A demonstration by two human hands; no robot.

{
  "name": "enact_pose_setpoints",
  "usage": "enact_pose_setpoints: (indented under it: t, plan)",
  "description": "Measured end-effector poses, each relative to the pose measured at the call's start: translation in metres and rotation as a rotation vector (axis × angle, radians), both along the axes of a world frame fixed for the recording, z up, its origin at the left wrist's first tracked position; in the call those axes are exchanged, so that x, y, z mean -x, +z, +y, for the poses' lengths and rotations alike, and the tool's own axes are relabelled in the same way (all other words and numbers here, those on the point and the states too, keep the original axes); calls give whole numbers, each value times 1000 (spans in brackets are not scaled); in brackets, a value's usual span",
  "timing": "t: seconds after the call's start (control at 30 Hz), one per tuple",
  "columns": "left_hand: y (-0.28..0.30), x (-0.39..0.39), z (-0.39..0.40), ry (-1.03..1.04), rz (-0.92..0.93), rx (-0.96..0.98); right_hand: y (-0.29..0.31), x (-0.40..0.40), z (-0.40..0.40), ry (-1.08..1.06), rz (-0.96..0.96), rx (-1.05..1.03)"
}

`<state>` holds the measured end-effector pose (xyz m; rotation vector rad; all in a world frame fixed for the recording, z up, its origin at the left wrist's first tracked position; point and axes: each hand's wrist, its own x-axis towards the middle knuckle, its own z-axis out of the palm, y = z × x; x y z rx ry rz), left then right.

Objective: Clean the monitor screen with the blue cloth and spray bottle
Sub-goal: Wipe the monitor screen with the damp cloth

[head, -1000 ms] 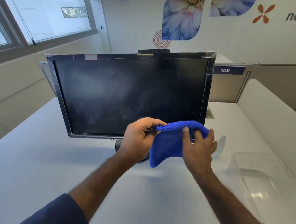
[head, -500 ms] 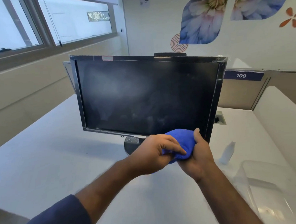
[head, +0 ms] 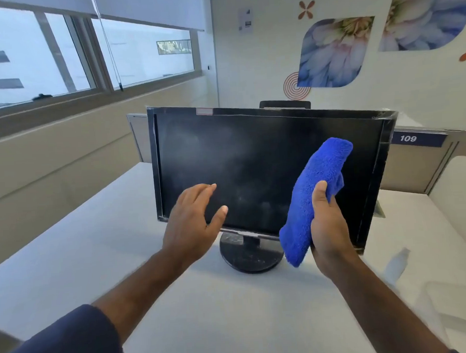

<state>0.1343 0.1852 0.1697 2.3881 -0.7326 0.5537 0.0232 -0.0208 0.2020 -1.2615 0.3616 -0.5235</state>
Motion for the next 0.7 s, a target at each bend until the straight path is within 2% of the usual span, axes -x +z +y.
enact_pose_setpoints:
  t: [0.2,0.4,0.63,0.7]
  plan:
    - [21,-88,54,61,-135,-125,16,-43,27,-85,-57,116]
    - [45,-167,83,44,-286,-261,5,-102,52,-224,-113,287]
    - [83,-248,79,6,-437,-292,-4,-167,78,-336,-156,616]
    - [90,-266,77,-11,-451,-300,-7,-185,82,-386,-146,764]
